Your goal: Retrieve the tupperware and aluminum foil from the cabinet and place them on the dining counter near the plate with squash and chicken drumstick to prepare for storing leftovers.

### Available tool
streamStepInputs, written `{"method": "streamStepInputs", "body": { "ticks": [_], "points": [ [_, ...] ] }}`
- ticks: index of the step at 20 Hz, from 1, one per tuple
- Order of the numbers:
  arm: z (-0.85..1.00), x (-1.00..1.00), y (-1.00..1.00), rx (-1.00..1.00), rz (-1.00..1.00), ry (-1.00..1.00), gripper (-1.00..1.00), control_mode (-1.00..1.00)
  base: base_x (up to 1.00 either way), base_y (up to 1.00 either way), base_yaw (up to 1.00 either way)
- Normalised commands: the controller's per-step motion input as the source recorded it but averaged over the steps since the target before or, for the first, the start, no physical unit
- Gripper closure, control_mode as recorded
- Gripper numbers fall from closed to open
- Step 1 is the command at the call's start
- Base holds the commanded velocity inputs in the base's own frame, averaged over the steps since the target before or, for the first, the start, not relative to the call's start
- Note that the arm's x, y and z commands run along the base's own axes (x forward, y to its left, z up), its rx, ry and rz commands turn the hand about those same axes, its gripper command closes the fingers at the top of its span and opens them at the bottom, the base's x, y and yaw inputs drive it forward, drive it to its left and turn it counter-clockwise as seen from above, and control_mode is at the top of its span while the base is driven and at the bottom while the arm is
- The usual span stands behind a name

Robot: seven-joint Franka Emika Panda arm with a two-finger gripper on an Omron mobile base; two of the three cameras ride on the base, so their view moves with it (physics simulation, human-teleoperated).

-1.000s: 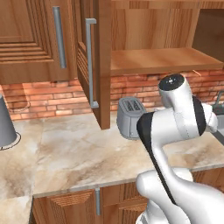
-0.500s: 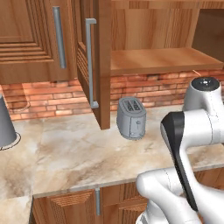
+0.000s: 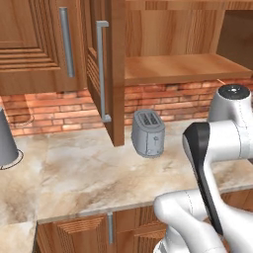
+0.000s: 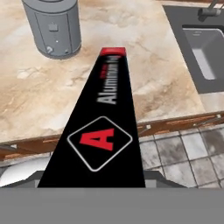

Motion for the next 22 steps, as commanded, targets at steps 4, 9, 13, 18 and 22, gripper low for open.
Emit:
{"method": "streamStepInputs", "body": {
  "ticks": [4,9,13,18,22],
  "points": [
    [0.00,0.00,0.00,0.00,0.00,0.00,1.00,1.00,-0.88,0.00,0.00],
    [0.00,0.00,0.00,0.00,0.00,0.00,1.00,1.00,-1.00,-0.05,-0.12],
    [0.00,0.00,0.00,0.00,0.00,0.00,1.00,1.00,-1.00,-0.15,-0.48],
    [0.00,0.00,0.00,0.00,0.00,0.00,1.00,1.00,-0.57,-0.11,-0.73],
    [0.00,0.00,0.00,0.00,0.00,0.00,1.00,1.00,0.00,-0.05,-0.87]
  ]
}}
